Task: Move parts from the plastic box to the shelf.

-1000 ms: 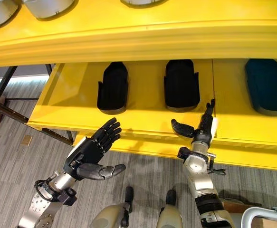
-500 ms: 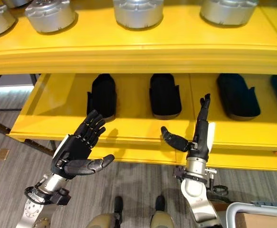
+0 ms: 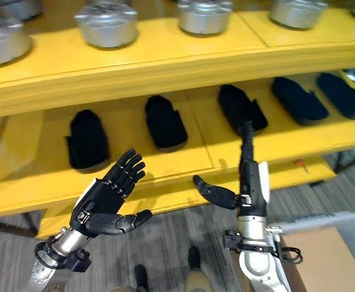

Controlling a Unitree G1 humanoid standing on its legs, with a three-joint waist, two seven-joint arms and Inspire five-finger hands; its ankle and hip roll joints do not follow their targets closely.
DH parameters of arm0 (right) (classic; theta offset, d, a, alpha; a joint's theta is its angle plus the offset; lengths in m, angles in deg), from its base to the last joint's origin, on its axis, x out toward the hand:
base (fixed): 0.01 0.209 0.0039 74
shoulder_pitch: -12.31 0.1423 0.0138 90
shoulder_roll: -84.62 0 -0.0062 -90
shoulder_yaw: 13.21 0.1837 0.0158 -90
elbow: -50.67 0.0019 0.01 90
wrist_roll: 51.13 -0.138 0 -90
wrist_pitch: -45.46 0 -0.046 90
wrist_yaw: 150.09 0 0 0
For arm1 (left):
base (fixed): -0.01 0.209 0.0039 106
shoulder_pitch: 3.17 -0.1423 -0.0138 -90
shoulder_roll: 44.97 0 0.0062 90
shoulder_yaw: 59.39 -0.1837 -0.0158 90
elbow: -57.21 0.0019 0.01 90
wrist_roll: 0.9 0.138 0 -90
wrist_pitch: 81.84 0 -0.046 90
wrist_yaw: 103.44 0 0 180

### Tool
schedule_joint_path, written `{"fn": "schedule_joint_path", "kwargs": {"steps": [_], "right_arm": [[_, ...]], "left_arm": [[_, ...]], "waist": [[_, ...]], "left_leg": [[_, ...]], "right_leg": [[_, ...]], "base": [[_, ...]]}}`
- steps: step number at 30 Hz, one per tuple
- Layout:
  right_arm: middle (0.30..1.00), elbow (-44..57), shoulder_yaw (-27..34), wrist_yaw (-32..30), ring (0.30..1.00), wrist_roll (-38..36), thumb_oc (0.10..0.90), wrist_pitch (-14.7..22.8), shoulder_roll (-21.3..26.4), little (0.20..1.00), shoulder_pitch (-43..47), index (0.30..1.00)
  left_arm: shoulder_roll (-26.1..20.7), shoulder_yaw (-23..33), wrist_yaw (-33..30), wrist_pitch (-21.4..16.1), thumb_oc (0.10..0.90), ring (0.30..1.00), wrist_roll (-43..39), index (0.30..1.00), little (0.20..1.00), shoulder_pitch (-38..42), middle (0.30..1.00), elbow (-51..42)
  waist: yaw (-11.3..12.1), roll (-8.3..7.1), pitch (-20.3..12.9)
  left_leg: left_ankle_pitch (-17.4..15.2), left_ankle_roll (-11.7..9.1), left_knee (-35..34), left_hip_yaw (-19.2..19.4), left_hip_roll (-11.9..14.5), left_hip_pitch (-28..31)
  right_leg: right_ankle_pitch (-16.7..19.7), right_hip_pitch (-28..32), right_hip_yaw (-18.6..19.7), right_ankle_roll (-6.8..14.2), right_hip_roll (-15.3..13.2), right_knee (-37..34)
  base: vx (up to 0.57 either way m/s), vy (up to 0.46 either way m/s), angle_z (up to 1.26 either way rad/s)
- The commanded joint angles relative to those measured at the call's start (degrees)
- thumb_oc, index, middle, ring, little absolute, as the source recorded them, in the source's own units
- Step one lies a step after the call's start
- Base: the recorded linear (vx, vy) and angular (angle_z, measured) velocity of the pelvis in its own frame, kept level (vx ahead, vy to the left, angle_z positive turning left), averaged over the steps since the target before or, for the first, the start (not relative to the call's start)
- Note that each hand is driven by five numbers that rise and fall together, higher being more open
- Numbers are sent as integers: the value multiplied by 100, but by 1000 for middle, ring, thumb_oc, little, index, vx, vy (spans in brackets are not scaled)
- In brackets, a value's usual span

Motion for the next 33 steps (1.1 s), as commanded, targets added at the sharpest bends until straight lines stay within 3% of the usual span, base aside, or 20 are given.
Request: {"fn": "schedule_joint_path", "kwargs": {"steps": [1, 3, 8, 10, 13, 17, 20, 23, 33], "right_arm": [[1000, 505, 261, 109, 1000, -235, 900, 627, 308, 1000, 452, 1000], [1000, 415, 416, 175, 1000, -408, 900, 726, 423, 1000, 410, 1000], [1000, 313, 470, 233, 1000, -511, 900, 602, 358, 1000, 583, 1000], [1000, 295, 450, 204, 1000, -471, 900, 514, 296, 1000, 622, 1000], [1000, 244, 347, 382, 1000, -543, 900, 477, 259, 1000, 682, 1000], [1000, 171, 249, 376, 1000, -544, 900, 382, 236, 1000, 936, 1000], [1000, 208, 218, 280, 1000, -435, 900, 313, 255, 1000, 1013, 1000], [1000, 165, 342, 181, 1000, -483, 900, 143, 365, 1000, 991, 1000], [1000, 356, 814, 478, 1000, -384, 900, 66, 633, 1000, 540, 1000]], "left_arm": [[-60, 147, 218, -589, 900, 1000, -178, 1000, 1000, 488, 1000, -503], [-87, 80, 365, -676, 900, 1000, -288, 1000, 1000, 504, 1000, -418], [-73, 32, 354, -629, 900, 1000, -188, 1000, 1000, 538, 1000, -308], [-94, 65, 395, -520, 900, 1000, -206, 1000, 1000, 536, 1000, -303], [-69, 171, 288, -589, 900, 1000, -233, 1000, 1000, 437, 1000, -259], [17, 213, 147, -568, 900, 1000, -88, 1000, 1000, 417, 1000, -285], [60, 205, 94, -558, 900, 1000, -63, 1000, 1000, 406, 1000, -261], [44, 255, -285, -161, 900, 1000, 385, 1000, 1000, 352, 1000, -261], [80, 451, -471, 229, 900, 1000, -27, 1000, 1000, 326, 1000, -383]], "waist": [[-32, -75, -158], [24, -148, -180], [172, -200, -189], [204, -214, -200], [303, -211, -184], [371, -168, -152], [314, -147, -173], [160, -93, -222], [-270, -15, -360]], "left_leg": [[-232, 112, 304, 16, -4, -17], [-399, 154, 492, 72, -44, -73], [-448, 207, 757, 251, 34, -275], [-446, 185, 807, 335, 76, -337], [-309, -4, 921, 722, 343, -349], [-127, -221, 973, 924, 593, -399], [-41, -323, 878, 1053, 647, -369], [67, -439, 696, 1193, 708, -282], [243, -576, 446, 1340, 884, -151]], "right_leg": [[-246, 355, -13, 258, -328, 1247], [-284, 329, -35, 250, -510, 1737], [-234, 564, -209, 204, -667, 1949], [-340, 709, -298, 215, -651, 1852], [-521, 995, -826, 116, -583, 1219], [-638, 1200, -1144, 56, -425, 630], [-584, 1195, -1175, 67, -282, 312], [-472, 1130, -1122, 3, -107, 11], [-532, 1111, -913, -252, 265, -202]], "base": [[-114, 58, -17], [-41, 36, -11], [-47, -106, -68], [-52, -161, -44], [-70, -218, -43], [-77, -211, -83], [-98, -250, -52], [-84, -255, -54], [-33, -245, -34]]}}
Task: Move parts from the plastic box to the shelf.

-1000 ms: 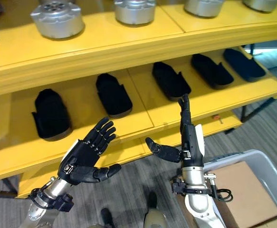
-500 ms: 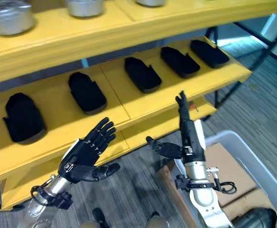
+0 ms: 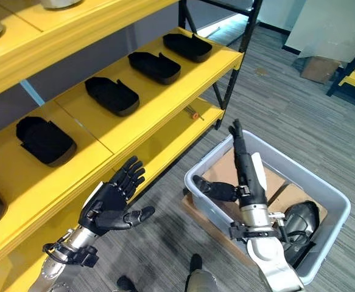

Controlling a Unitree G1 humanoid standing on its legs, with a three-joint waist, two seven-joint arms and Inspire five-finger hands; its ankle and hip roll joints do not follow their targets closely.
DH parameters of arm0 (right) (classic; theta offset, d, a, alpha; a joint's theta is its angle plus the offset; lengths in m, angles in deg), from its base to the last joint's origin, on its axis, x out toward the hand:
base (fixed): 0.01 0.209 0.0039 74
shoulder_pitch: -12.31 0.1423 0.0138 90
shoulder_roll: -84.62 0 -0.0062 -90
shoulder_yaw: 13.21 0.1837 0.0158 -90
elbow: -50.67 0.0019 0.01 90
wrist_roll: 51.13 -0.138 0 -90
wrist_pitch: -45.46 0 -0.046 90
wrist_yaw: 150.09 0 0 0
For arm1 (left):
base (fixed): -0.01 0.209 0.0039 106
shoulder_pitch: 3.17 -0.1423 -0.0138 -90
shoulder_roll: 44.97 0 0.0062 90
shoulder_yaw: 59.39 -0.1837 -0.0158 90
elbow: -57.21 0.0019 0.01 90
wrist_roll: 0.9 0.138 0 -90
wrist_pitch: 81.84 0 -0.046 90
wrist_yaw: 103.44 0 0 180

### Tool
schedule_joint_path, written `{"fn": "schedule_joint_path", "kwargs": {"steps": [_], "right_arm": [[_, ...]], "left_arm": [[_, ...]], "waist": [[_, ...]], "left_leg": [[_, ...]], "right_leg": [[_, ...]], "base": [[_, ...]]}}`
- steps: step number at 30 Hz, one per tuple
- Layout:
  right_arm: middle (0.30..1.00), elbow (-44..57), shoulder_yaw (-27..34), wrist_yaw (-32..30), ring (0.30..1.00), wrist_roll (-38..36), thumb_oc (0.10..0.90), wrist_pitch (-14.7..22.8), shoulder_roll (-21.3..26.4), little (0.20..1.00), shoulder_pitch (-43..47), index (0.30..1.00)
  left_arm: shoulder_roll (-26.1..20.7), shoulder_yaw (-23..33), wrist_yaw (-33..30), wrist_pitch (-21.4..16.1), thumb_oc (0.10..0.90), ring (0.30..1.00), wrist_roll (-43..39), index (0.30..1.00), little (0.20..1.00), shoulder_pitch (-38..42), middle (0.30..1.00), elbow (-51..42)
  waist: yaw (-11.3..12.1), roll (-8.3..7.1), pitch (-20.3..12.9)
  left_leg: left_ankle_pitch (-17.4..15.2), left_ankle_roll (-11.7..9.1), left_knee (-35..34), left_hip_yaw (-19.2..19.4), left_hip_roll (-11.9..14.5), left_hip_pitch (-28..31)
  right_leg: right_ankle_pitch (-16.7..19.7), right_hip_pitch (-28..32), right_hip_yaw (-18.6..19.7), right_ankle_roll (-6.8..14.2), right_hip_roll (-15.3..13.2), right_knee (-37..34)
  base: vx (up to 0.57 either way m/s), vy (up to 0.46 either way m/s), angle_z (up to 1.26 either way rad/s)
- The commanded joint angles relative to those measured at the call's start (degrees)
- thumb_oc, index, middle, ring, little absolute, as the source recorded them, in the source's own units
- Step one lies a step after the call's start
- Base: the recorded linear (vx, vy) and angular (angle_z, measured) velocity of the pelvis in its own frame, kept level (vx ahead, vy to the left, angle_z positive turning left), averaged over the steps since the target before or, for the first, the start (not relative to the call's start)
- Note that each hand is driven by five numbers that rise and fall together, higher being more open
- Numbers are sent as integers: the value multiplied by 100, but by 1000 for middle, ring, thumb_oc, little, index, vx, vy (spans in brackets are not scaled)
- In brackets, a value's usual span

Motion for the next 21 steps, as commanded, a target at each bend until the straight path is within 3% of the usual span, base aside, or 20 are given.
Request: {"fn": "schedule_joint_path", "kwargs": {"steps": [1, 5, 8, 9, 10, 12, 13, 16, 17, 21], "right_arm": [[1000, 574, 397, 85, 1000, 59, 900, 493, 68, 1000, 329, 1000], [1000, 454, 412, 324, 1000, -96, 900, 433, 175, 1000, 351, 1000], [1000, 283, 476, 403, 1000, -283, 900, 557, 214, 1000, 288, 1000], [1000, 215, 479, 509, 1000, -357, 900, 596, 235, 1000, 276, 1000], [1000, 208, 479, 514, 1000, -359, 900, 590, 238, 1000, 274, 1000], [1000, 142, 306, 526, 1000, -252, 900, 569, 297, 1000, 341, 1000], [1000, 136, 261, 540, 1000, -288, 900, 518, 293, 1000, 345, 1000], [1000, 110, 155, 595, 1000, -356, 900, 443, 221, 1000, 293, 1000], [1000, 104, 65, 821, 1000, -502, 900, 259, 155, 1000, 179, 1000], [1000, 66, 78, 817, 1000, -864, 900, 103, 114, 1000, 22, 1000]], "left_arm": [[-142, 304, -194, -310, 900, 1000, -116, 1000, 1000, 345, 1000, -735], [-120, 304, -770, -157, 900, 1000, 459, 1000, 1000, 442, 1000, -664], [-126, 428, -905, -108, 900, 1000, 528, 1000, 1000, 362, 1000, -627], [-110, 501, -961, -130, 900, 1000, 582, 1000, 1000, 253, 1000, -641], [-106, 516, -966, -128, 900, 1000, 609, 1000, 1000, 230, 1000, -648], [-46, 636, -1109, -133, 900, 1000, 758, 1000, 1000, 14, 1000, -756], [-20, 666, -1086, -138, 900, 1000, 771, 1000, 1000, -25, 1000, -778], [6, 754, -985, -67, 900, 1000, 875, 1000, 1000, -50, 1000, -826], [-10, 779, -796, 21, 900, 1000, 756, 1000, 1000, -2, 1000, -748], [-95, 759, -573, -154, 900, 1000, 724, 1000, 1000, 10, 1000, -616]], "waist": [[-180, -306, -436], [-224, -275, -446], [-128, -291, -432], [-41, -299, -428], [-24, -301, -424], [203, -295, -384], [241, -294, -385], [288, -277, -375], [267, -235, -364], [295, -188, -280]], "left_leg": [[32, -45, -117, -452, -240, -532], [277, -185, -111, -809, -139, -539], [343, -136, -1, -1534, -168, -638], [282, -109, 17, -2073, -292, -657], [274, -104, 27, -2186, -318, -661], [177, 30, 199, -3492, -690, -761], [63, 85, 240, -3688, -830, -784], [-241, 235, 294, -3854, -1203, -813], [-341, 320, 166, -3775, -1437, -838], [-148, 363, -54, -3920, -1742, -1130]], "right_leg": [[-56, 788, -325, 176, -21, -619], [-134, 758, -57, 70, 145, -609], [-133, 676, 302, -34, 271, -535], [-154, 654, 560, -51, 314, -489], [-162, 654, 612, -54, 321, -477], [-180, 662, 1274, -127, 444, -426], [-171, 660, 1415, -137, 475, -432], [-128, 698, 1618, -125, 538, -467], [-94, 706, 1639, -96, 598, -473], [-103, 661, 1734, -66, 738, -381]], "base": [[-48, -292, -32], [-14, -197, -33], [14, -140, -58], [8, -81, -80], [104, -70, -109], [131, -77, -144], [114, -76, -133], [93, -45, -114], [138, -10, -99], [94, 43, -71]]}}
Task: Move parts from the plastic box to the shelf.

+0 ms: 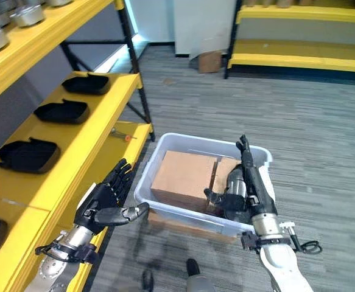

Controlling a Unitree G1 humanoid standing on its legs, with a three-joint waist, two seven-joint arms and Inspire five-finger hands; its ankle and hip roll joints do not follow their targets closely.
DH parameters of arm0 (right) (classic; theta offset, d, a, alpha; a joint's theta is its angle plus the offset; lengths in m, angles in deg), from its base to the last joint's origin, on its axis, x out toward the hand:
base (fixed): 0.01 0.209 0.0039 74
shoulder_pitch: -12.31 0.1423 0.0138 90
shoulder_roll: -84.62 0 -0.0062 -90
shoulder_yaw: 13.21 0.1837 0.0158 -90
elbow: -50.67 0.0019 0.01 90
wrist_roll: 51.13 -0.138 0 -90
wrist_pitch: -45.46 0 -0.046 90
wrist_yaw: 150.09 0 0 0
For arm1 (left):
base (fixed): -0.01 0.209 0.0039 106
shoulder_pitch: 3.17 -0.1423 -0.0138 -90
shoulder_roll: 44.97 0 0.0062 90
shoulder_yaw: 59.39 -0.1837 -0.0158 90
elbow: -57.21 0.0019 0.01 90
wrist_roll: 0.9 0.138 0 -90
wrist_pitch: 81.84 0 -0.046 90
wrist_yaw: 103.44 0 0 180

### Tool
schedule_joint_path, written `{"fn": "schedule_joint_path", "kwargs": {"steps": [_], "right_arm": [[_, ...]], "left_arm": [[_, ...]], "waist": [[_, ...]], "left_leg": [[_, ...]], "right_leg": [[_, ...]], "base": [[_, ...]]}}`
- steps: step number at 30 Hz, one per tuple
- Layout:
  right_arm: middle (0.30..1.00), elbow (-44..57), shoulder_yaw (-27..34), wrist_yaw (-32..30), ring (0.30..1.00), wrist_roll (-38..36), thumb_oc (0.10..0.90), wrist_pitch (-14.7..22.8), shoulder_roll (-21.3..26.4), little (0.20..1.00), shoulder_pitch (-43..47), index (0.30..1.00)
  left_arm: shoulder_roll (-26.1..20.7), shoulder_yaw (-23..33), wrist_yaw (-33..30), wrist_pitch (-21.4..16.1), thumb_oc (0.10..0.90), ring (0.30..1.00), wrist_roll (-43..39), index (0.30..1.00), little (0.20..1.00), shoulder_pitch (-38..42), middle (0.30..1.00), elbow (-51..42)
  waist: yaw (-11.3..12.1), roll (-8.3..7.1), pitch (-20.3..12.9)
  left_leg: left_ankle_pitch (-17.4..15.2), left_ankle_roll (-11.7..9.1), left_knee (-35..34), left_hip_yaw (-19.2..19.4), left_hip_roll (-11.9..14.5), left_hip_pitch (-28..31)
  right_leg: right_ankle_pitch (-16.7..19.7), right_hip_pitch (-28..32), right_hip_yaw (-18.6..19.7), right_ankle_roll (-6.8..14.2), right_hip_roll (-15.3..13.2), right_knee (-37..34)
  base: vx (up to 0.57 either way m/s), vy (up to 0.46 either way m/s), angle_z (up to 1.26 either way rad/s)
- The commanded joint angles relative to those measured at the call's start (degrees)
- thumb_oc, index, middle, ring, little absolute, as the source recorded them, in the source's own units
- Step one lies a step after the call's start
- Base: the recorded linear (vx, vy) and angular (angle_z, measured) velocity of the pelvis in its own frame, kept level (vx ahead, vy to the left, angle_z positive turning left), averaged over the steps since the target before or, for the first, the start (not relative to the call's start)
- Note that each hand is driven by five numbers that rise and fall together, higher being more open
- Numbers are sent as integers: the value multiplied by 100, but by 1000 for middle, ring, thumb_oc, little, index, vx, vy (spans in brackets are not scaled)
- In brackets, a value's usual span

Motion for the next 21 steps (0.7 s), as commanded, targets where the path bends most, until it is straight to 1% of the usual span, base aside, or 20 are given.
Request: {"fn": "schedule_joint_path", "kwargs": {"steps": [1, 2, 3, 4, 5, 6, 7, 11, 13, 14, 15, 16, 18, 20, 21], "right_arm": [[1000, 392, 187, 44, 1000, -477, 900, 190, 124, 1000, 774, 1000], [1000, 369, 179, 85, 1000, -542, 900, 17, 141, 1000, 779, 1000], [1000, 370, 180, 85, 1000, -542, 900, 15, 142, 1000, 779, 1000], [1000, 361, 276, 123, 1000, -887, 900, -146, 186, 1000, 659, 1000], [1000, 364, 304, 168, 1000, -976, 900, -169, 176, 1000, 598, 1000], [1000, 346, 393, 230, 1000, -1190, 900, -231, 134, 1000, 433, 1000], [1000, 308, 399, 227, 1000, -1311, 900, -379, 90, 1000, 430, 1000], [1000, 334, 418, 154, 1000, -1328, 900, -510, 30, 1000, 428, 1000], [1000, 306, 439, 6, 1000, -1303, 900, -607, -38, 1000, 445, 1000], [1000, 206, 436, -222, 1000, -1223, 900, -740, -133, 1000, 516, 1000], [1000, 188, 433, -231, 1000, -1244, 900, -747, -143, 1000, 528, 1000], [1000, 11, 346, -289, 1000, -1257, 900, -815, -224, 1000, 748, 1000], [1000, -193, 222, -309, 1000, -1257, 900, -787, -302, 1000, 1025, 1000], [1000, -293, 144, -472, 1000, -1200, 900, -776, -404, 1000, 1171, 1000], [1000, -364, 119, -534, 1000, -1254, 900, -793, -482, 1000, 1270, 1000]], "left_arm": [[-116, 259, 195, -671, 900, 1000, 110, 1000, 1000, 240, 1000, -610], [-124, 274, 112, -706, 900, 1000, 197, 1000, 1000, 216, 1000, -636], [-124, 274, 112, -705, 900, 1000, 198, 1000, 1000, 216, 1000, -637], [-135, 336, 149, -658, 900, 1000, 31, 1000, 1000, 154, 1000, -682], [-135, 345, 168, -670, 900, 1000, 24, 1000, 1000, 132, 1000, -678], [-152, 278, 221, -746, 900, 1000, 110, 1000, 1000, 171, 1000, -595], [-146, 228, 257, -707, 900, 1000, 62, 1000, 1000, 233, 1000, -578], [-168, 203, 322, -675, 900, 1000, 65, 1000, 1000, 229, 1000, -596], [-167, 212, 340, -649, 900, 1000, 112, 1000, 1000, 231, 1000, -622], [-162, 216, 308, -615, 900, 1000, 114, 1000, 1000, 234, 1000, -642], [-161, 220, 306, -605, 900, 1000, 108, 1000, 1000, 234, 1000, -646], [-136, 251, 184, -581, 900, 1000, 159, 1000, 1000, 226, 1000, -666], [-109, 248, 64, -568, 900, 1000, 248, 1000, 1000, 236, 1000, -647], [-102, 195, 73, -497, 900, 1000, 229, 1000, 1000, 273, 1000, -594], [-113, 124, 201, -353, 900, 1000, 81, 1000, 1000, 335, 1000, -566]], "waist": [[99, -223, 86], [126, -237, 103], [128, -238, 105], [113, -268, 106], [104, -281, 96], [55, -361, 47], [53, -403, 32], [65, -458, -7], [76, -485, -29], [117, -505, -36], [125, -507, -34], [262, -534, 25], [391, -574, 124], [421, -615, 188], [421, -626, 221]], "left_leg": [[771, -101, -613, -446, -558, -186], [794, -88, -650, -530, -600, -210], [794, -88, -652, -527, -599, -207], [795, -60, -705, -425, -580, -157], [787, -52, -711, -407, -568, -140], [693, 24, -684, -299, -552, -62], [633, 75, -713, -234, -555, 22], [545, 144, -748, -127, -579, 160], [475, 194, -747, -63, -586, 244], [398, 247, -685, 65, -576, 283], [387, 253, -673, 84, -573, 286], [331, 288, -534, 394, -497, 268], [287, 319, -384, 609, -424, 241], [258, 330, -302, 617, -372, 230], [242, 315, -292, 557, -319, 242]], "right_leg": [[408, 1205, 59, -41, 104, -1805], [399, 1201, 114, -42, 139, -1817], [399, 1202, 116, -41, 139, -1817], [374, 1226, 94, -55, 154, -1815], [369, 1226, 83, -50, 154, -1806], [363, 1179, 41, -34, 133, -1758], [370, 1163, -14, -13, 97, -1758], [419, 1154, -69, 49, 11, -1793], [416, 1140, -109, 81, -38, -1750], [324, 1093, -246, 110, -89, -1529], [306, 1080, -268, 114, -97, -1487], [253, 975, -758, 203, -311, -1109], [426, 847, -1041, 334, -584, -877], [649, 809, -972, 448, -737, -995], [801, 816, -826, 523, -835, -1191]], "base": [[82, 97, -2], [62, 77, -22], [135, 112, -37], [136, 103, -25], [240, 194, -9], [193, 176, -5], [183, 181, -6], [96, 96, -6], [98, 94, 0], [67, 67, 3], [54, 63, -3], [2, 4, -15], [3, -68, -65], [41, -163, -87], [72, -289, -21]]}}
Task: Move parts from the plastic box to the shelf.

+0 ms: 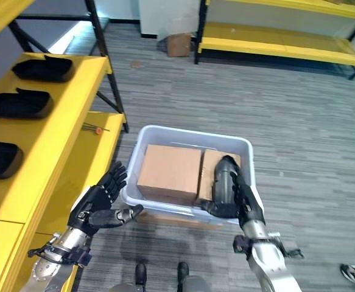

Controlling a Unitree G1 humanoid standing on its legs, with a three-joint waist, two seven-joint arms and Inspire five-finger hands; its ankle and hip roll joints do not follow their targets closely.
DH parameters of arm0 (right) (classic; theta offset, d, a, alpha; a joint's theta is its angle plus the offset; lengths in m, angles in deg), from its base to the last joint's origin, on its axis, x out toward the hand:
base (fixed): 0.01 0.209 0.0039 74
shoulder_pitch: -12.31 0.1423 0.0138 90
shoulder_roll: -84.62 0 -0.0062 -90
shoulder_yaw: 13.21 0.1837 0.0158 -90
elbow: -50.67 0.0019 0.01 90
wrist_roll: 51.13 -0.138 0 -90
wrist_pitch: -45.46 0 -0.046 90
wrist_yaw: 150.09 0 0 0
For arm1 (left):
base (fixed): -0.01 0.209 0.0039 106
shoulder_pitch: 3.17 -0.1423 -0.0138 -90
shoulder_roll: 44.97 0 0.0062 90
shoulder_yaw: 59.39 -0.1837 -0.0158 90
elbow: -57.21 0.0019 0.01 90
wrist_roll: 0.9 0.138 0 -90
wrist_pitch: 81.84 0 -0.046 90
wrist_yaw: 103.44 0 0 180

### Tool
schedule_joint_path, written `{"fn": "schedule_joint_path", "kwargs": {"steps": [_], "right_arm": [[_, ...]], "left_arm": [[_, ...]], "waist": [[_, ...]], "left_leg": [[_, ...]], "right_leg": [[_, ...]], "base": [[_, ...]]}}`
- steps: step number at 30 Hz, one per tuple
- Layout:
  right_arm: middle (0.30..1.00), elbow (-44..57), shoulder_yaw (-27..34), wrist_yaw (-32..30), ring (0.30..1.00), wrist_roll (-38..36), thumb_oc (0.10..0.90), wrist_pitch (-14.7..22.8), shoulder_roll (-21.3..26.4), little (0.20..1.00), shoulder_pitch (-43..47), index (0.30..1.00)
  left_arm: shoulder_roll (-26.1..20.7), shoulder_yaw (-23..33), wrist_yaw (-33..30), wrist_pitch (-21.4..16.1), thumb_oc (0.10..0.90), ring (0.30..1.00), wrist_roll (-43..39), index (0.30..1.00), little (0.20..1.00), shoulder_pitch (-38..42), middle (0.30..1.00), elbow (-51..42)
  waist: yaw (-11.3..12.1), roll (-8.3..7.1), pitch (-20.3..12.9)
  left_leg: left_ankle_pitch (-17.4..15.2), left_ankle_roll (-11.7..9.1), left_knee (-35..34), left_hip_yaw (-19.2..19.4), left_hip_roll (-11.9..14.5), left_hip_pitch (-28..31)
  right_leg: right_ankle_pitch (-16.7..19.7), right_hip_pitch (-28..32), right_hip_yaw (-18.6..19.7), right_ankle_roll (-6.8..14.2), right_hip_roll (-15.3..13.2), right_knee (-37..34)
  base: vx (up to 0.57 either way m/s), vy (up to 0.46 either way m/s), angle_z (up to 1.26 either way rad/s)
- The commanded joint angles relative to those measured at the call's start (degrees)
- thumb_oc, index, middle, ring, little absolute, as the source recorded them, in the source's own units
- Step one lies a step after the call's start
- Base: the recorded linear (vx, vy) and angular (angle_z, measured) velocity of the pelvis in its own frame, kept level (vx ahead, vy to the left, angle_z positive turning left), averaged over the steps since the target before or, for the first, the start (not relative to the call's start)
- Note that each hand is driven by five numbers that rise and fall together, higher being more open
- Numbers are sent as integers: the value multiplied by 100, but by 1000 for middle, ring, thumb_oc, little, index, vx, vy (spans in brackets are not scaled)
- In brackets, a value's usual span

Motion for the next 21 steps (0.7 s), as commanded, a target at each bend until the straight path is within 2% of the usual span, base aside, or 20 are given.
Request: {"fn": "schedule_joint_path", "kwargs": {"steps": [1, 2, 3, 4, 5, 11, 14, 18, 21], "right_arm": [[1000, 240, 138, -271, 1000, -215, 900, 470, -201, 1000, 443, 1000], [1000, 209, 134, -263, 1000, -237, 900, 469, -214, 1000, 477, 1000], [1000, 42, 119, -79, 1000, -758, 900, 351, -301, 1000, 683, 1000], [1000, 38, 151, -32, 1000, -808, 900, 306, -299, 1000, 724, 1000], [1000, 112, 200, -48, 1000, -734, 900, 206, -233, 1000, 836, 1000], [1000, 192, 191, -339, 1000, -951, 900, 219, -167, 1000, 1252, 1000], [1000, -88, 272, -514, 1000, -978, 900, 199, -5, 1000, 2030, 1000], [1000, -302, 221, -642, 1000, -912, 900, 47, 77, 1000, 2577, 1000], [1000, -758, 158, -609, 1000, -1017, 900, -242, 73, 1000, 3154, 1000]], "left_arm": [[-147, -22, 347, -208, 900, 1000, 50, 1000, 1000, 234, 1000, -677], [-148, -35, 350, -208, 900, 1000, 61, 1000, 1000, 236, 1000, -675], [-166, -127, 317, -169, 900, 1000, 134, 1000, 1000, 233, 1000, -681], [-172, -157, 252, -183, 900, 1000, 181, 1000, 1000, 238, 1000, -697], [-208, -219, -20, -360, 900, 1000, 313, 1000, 1000, 306, 1000, -684], [-194, -262, -189, -483, 900, 1000, 216, 1000, 1000, 546, 1000, -600], [-185, -369, 43, -186, 900, 1000, -88, 1000, 1000, 786, 1000, -663], [-204, -453, 12, -181, 900, 1000, -195, 1000, 1000, 931, 1000, -680], [-151, -573, -4, -178, 900, 1000, -253, 1000, 1000, 1037, 1000, -668]], "waist": [[8, -96, -125], [14, -96, -108], [44, -88, -80], [50, -85, -88], [80, -81, -90], [194, -57, 210], [336, 106, 551], [390, 219, 730], [457, 342, 865]], "left_leg": [[-147, 234, 411, 93, -92, -301], [-148, 228, 399, 96, -77, -277], [-131, 156, 289, 131, 58, -156], [-126, 128, 252, 130, 98, -125], [-105, 55, 233, 117, 167, -177], [-62, -60, 393, 74, 260, -501], [65, -137, 308, -89, 260, -722], [145, -137, 257, -168, 214, -831], [178, -131, 290, -196, 162, -903]], "right_leg": [[917, 136, 216, 487, -681, -241], [955, 142, 219, 500, -696, -262], [1012, 165, 178, 593, -769, -448], [964, 211, 138, 617, -769, -560], [889, 245, 50, 630, -762, -703], [770, 86, -90, 508, -731, -664], [725, -28, -160, 407, -707, -737], [659, -121, -232, 345, -708, -652], [579, -161, -314, 283, -746, -521]], "base": [[62, -253, 4], [76, -274, 8], [66, -154, -5], [78, -222, -1], [31, -125, 10], [-79, -81, -1], [-171, 0, -5], [-45, 38, 7], [18, 76, 16]]}}
